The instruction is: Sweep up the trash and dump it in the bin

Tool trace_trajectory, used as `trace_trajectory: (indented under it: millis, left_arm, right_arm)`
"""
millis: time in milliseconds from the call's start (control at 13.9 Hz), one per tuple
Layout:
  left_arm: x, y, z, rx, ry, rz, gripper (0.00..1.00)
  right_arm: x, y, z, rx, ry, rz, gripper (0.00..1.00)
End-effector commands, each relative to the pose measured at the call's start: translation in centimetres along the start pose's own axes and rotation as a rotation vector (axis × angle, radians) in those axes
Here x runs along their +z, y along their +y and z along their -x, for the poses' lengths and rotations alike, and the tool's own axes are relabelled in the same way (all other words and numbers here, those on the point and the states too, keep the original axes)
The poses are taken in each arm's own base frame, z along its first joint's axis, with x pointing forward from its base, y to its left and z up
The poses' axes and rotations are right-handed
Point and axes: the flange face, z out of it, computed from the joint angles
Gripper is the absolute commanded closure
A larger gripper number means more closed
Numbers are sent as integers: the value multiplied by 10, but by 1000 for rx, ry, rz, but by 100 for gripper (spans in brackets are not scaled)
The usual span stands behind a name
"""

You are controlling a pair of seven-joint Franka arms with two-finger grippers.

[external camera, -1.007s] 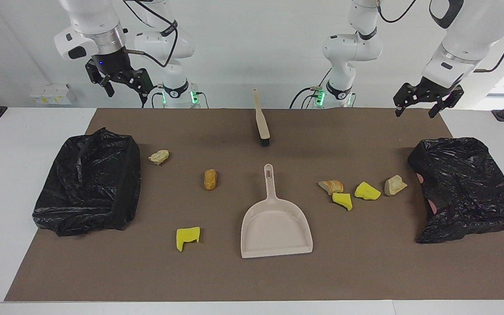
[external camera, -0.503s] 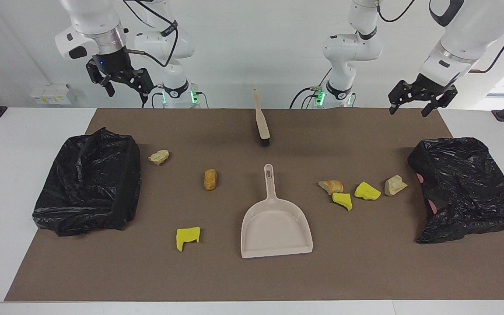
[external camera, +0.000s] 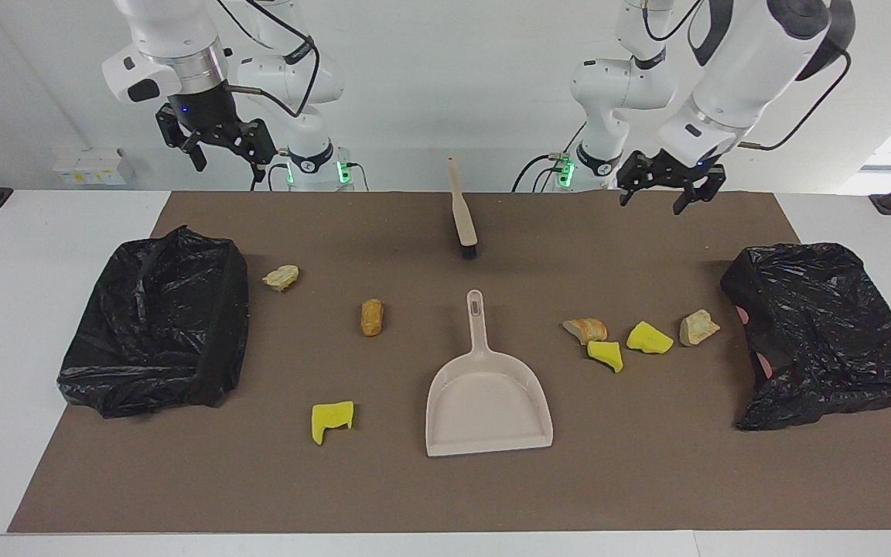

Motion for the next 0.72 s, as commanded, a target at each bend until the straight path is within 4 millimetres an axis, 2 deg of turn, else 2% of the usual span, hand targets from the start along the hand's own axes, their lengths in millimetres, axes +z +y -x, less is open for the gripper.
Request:
trace_trajectory:
  millis: [0,72,360,647]
  left_arm:
    - [23,44,27,-34,16,8,0]
    - [37,64,34,-42,10,4,0]
    - [80,113,65,-69,1,-6,0]
    - [132,172,102,-57,-13,-24,0]
  right_arm:
    - [1,-2,1,-28,28,-29,0]
    - [5,-5,-2,-33,22,-27,0]
    - [28,-34,-24,-56,31,-56,0]
    - [66,-90,-58,-81,51,-68,0]
